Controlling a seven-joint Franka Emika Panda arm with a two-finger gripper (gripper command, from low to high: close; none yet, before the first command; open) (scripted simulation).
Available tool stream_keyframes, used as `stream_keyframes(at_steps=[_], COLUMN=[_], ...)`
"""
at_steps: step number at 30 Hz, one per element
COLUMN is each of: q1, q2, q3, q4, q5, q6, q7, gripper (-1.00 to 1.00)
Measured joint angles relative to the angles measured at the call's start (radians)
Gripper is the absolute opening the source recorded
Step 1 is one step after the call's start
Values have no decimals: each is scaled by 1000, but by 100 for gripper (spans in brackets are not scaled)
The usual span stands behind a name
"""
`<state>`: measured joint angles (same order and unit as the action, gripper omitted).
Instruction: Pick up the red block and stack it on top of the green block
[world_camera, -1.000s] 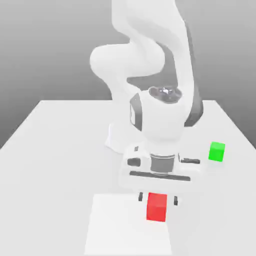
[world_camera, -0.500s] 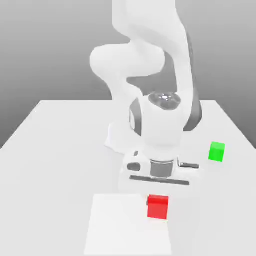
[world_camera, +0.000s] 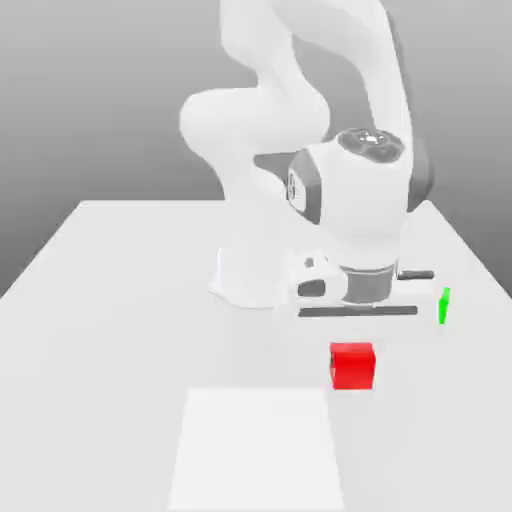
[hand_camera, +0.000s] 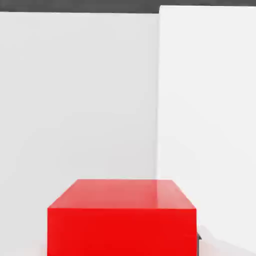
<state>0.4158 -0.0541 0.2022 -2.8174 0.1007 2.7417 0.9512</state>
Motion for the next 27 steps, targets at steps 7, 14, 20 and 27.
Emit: stream_keyframes(at_steps=[7,14,20,27], q1=[280,517,539,528], q2=[-112,-163,-47,57], q3=[152,250,251,248], q4=[-54,-84,-65,-61], q5=[97,183,231,188], q6=[-51,-81,-56,23], q7=[-229,-400,-438,-410], gripper=[-100,-100,-100,-100])
